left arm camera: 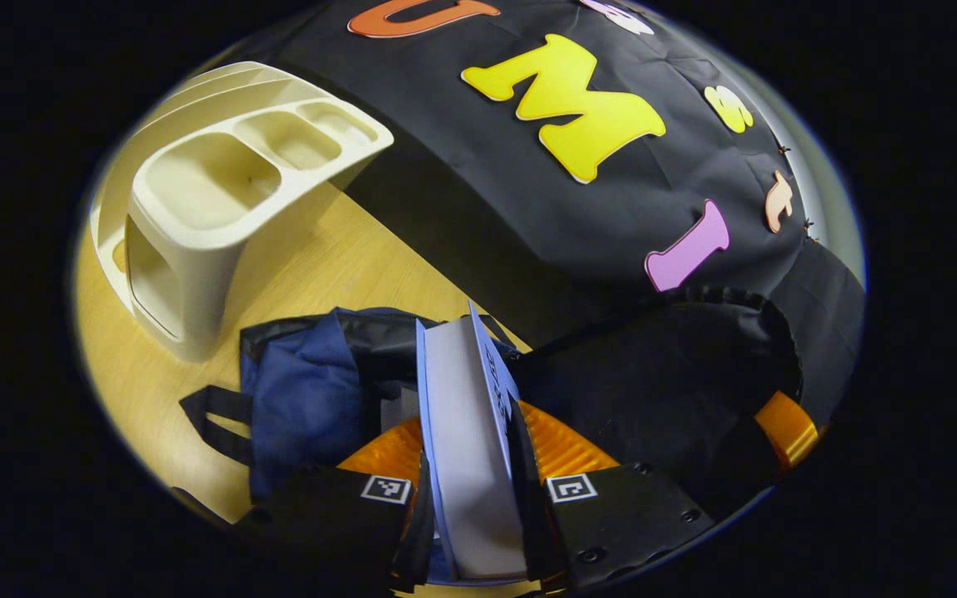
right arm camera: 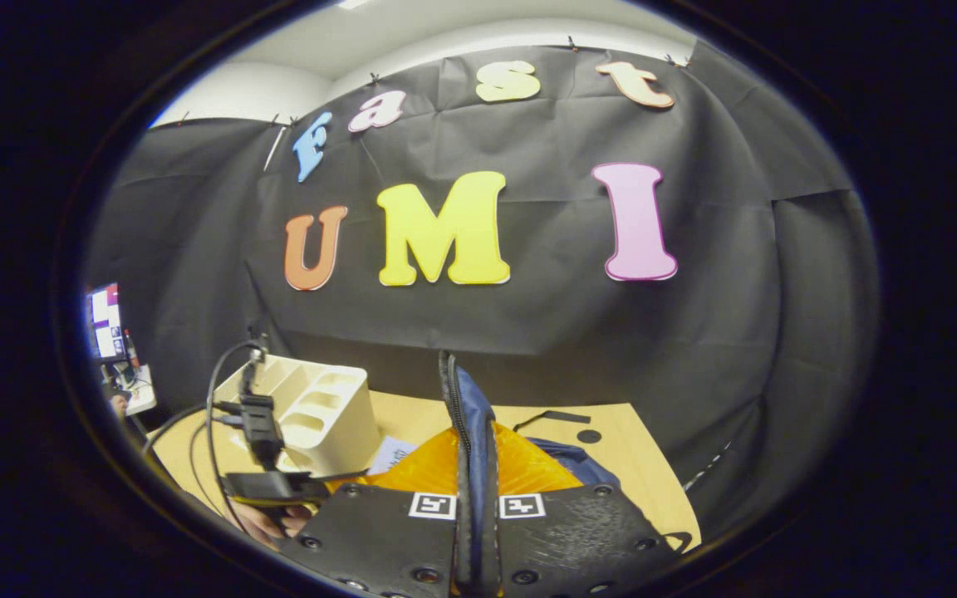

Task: Open the schoolbag, grab two books from the bookshelf and put them into the schoolbag.

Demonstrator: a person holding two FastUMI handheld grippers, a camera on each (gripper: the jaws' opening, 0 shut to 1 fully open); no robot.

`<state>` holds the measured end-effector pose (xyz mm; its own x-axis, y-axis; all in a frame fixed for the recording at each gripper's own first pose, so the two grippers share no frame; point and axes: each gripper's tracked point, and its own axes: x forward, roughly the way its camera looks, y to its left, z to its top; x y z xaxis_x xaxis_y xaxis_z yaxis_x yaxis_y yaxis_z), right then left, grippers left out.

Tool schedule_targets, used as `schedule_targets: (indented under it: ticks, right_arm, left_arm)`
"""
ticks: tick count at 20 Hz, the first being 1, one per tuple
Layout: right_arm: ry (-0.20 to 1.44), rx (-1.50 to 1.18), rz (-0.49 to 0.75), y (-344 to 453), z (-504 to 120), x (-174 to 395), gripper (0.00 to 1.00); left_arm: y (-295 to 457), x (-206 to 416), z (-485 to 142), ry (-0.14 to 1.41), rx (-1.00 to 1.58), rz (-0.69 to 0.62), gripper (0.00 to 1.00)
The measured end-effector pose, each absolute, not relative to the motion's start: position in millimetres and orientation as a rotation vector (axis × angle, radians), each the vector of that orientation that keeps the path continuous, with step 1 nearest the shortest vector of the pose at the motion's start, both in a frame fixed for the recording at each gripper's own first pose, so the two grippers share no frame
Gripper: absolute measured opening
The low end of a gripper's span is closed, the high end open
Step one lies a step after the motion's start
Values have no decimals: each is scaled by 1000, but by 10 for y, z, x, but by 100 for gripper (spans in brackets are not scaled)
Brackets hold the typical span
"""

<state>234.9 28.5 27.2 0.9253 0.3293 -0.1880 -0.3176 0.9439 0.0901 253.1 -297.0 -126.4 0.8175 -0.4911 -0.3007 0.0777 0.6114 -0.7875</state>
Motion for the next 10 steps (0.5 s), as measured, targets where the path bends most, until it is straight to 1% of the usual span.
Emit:
schedule_targets:
  ticks: [1, 5, 7, 9, 10]
  right_arm:
    - [201, 52, 334, 290, 274, 2325, 4]
    - [191, 37, 297, 227, 296, 2308, 4]
    - [187, 41, 307, 264, 271, 2273, 4]
    - [198, 40, 301, 240, 206, 2282, 5]
    - [207, 49, 299, 223, 183, 2292, 4]
  left_arm:
    - [-3077, 2540, -1303, 535, -867, -355, 45]
    - [-3395, 2603, -1429, 533, -897, -372, 45]
    - [-3438, 2624, -1456, 512, -894, -361, 45]
    - [-3384, 2647, -1551, 513, -825, -331, 50]
    - [-3335, 2674, -1638, 535, -786, -303, 57]
